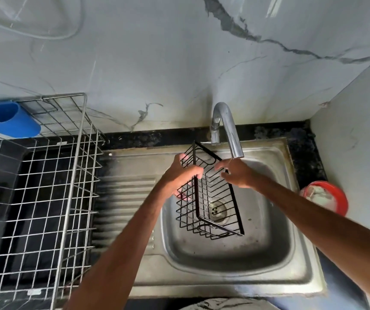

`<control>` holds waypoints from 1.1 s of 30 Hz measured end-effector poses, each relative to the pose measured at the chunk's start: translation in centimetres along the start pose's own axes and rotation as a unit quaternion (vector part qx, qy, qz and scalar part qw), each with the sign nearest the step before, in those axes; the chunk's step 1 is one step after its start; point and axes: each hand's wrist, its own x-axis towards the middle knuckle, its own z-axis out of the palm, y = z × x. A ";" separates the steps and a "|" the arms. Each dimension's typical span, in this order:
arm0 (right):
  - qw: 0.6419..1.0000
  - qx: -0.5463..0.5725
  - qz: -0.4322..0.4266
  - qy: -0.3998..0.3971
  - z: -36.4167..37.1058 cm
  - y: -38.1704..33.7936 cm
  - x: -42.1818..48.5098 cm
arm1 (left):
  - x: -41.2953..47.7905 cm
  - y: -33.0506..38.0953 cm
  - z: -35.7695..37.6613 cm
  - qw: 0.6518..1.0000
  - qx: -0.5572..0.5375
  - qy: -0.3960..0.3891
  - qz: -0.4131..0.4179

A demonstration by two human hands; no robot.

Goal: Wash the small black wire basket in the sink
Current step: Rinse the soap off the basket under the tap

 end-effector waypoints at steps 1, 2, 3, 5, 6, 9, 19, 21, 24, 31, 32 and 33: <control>1.000 -0.016 -0.013 0.006 0.4 0.2 -0.1 | -0.3 0.0 -0.1 1.000 -0.010 0.001 -0.006; 0.999 -0.033 -0.025 0.007 0.7 0.3 -0.2 | -0.5 0.0 0.0 1.000 -0.018 0.005 -0.011; 0.998 -0.048 -0.038 0.009 1.0 0.1 -0.4 | -0.9 0.1 0.0 1.000 -0.026 0.013 -0.011; 0.995 -0.080 -0.064 0.011 1.2 -0.5 -0.8 | -1.5 0.0 0.3 0.998 -0.043 0.042 -0.010; 0.991 -0.112 -0.078 0.006 1.2 -0.8 -1.0 | -1.7 -0.1 0.4 0.997 -0.056 0.060 -0.013; 0.968 -0.232 -0.098 -0.013 1.7 -0.6 -1.9 | -2.7 -0.4 1.1 0.989 -0.085 0.117 0.002; 0.881 -0.424 -0.208 0.002 -0.3 1.5 -3.7 | -4.4 -0.8 3.1 0.982 -0.045 0.170 0.062; 0.864 -0.454 -0.216 0.009 -1.0 1.2 -2.5 | -4.5 -1.1 3.6 0.980 -0.043 0.183 0.073; 0.853 -0.475 -0.217 0.022 -0.7 1.1 -1.0 | -4.4 -1.9 4.2 0.977 -0.077 0.191 0.054; 0.850 -0.489 -0.186 0.065 -0.1 0.8 -0.4 | -4.7 -3.0 5.9 0.963 -0.239 0.119 -0.031; 0.850 -0.489 -0.185 0.067 -0.2 0.7 -0.5 | -4.7 -3.0 5.9 0.963 -0.244 0.109 -0.036; 0.853 -0.484 -0.183 0.064 -0.1 0.5 -0.7 | -4.8 -3.2 6.0 0.964 -0.242 0.103 -0.040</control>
